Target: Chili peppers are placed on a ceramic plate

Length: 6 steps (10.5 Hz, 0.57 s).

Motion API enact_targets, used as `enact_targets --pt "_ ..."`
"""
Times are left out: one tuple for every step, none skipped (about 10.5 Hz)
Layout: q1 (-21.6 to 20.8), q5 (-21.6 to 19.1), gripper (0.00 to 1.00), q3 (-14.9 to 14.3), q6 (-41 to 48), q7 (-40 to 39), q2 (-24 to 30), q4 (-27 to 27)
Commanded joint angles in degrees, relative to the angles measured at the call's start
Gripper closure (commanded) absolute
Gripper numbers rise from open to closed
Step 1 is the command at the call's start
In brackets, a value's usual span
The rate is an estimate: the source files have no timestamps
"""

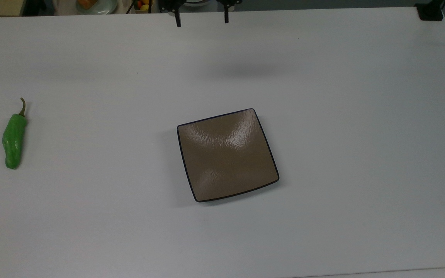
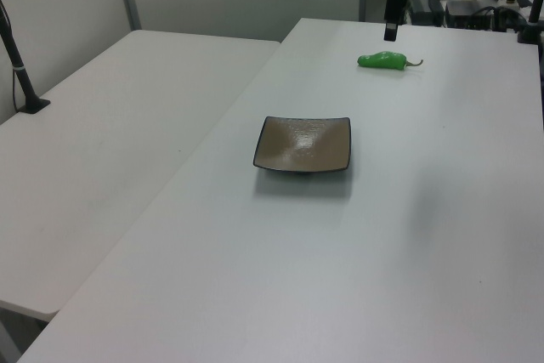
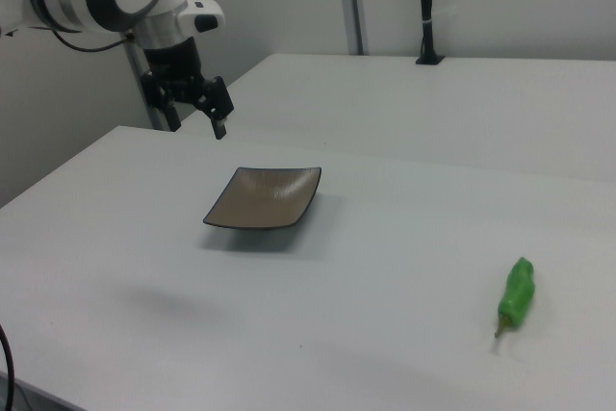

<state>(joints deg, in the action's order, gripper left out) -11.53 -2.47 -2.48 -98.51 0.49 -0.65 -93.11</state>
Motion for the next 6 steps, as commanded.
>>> enact_targets --pt "3.16 -1.13 0.0 -0.6 -0.89 -2.15 0.22 -0.14" --pt "4.92 -1.13 0.0 -0.51 -0.9 -3.11 0.13 -0.14" --pt "6.59 -0.96 0.0 -0.6 -0.98 -4.6 0.04 -0.06" --pt "8.43 -0.87 0.0 -0.6 -0.98 -6.44 -1.09 1.95" --pt "10.1 -0.78 0.0 -0.6 -0.81 -8.03 -3.02 3.97" --pt "12.3 -0.35 0.0 -0.6 -1.33 -8.92 -4.17 4.34"
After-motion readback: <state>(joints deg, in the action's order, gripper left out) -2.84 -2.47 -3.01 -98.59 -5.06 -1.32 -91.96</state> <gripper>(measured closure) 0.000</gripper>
